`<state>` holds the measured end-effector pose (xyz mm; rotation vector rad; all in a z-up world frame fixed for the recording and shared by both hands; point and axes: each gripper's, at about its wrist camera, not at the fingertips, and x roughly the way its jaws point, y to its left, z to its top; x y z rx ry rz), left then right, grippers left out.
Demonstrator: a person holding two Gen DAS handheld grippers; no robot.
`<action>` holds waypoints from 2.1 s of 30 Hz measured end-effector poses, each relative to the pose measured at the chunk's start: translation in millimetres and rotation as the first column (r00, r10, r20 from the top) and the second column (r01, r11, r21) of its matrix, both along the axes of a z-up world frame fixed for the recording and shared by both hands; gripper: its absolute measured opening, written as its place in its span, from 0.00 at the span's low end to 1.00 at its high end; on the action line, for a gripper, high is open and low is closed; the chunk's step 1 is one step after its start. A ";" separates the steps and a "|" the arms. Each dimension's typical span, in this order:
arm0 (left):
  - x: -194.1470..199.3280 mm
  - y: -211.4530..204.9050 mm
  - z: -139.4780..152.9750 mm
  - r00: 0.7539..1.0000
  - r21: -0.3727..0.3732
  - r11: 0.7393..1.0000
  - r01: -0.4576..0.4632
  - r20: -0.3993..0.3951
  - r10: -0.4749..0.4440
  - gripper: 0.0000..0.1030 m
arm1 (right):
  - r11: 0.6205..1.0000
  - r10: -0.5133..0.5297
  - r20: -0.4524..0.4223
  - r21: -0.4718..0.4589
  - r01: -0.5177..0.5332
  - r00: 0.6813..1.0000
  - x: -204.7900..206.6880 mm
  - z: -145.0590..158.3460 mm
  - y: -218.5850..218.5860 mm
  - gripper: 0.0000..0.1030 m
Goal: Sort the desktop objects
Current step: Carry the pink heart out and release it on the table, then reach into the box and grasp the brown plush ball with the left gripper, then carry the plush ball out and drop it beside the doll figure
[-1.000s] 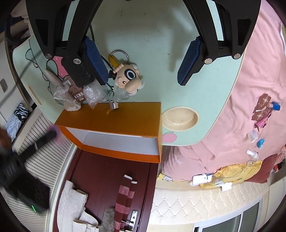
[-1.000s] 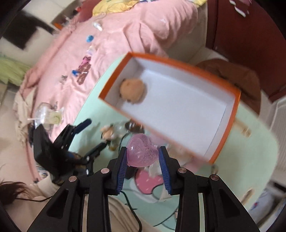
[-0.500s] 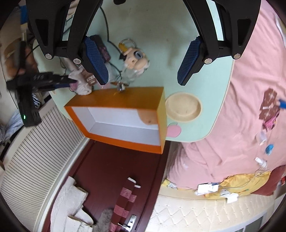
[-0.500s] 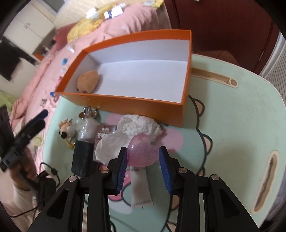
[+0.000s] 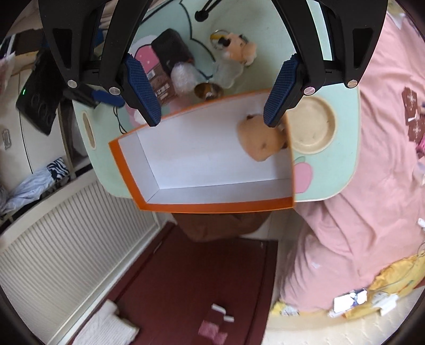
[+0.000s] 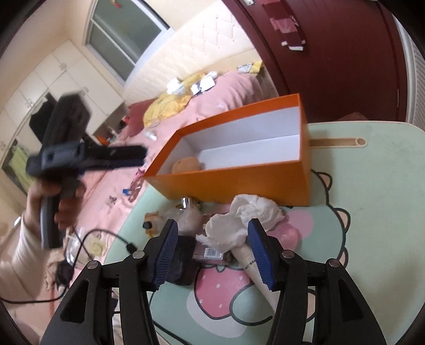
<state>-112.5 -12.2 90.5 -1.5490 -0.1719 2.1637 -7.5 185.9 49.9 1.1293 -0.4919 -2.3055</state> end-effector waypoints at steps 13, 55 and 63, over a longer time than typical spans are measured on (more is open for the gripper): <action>-75.9 60.5 -33.8 0.964 -0.341 0.931 0.130 0.262 -0.039 0.77 | 0.988 0.040 0.093 -0.153 -0.025 0.995 -0.7 -10.4 2.9 0.55; 64.0 5.2 9.1 0.991 -0.055 0.989 0.134 -0.023 -0.136 0.33 | 0.990 -0.039 0.091 -0.131 0.050 0.995 11.8 -12.6 17.4 0.60; 102.8 3.9 -36.0 0.994 0.003 0.995 0.102 -0.032 -0.102 0.33 | 0.993 -0.049 0.074 -0.100 0.057 0.996 16.8 -13.0 16.9 0.60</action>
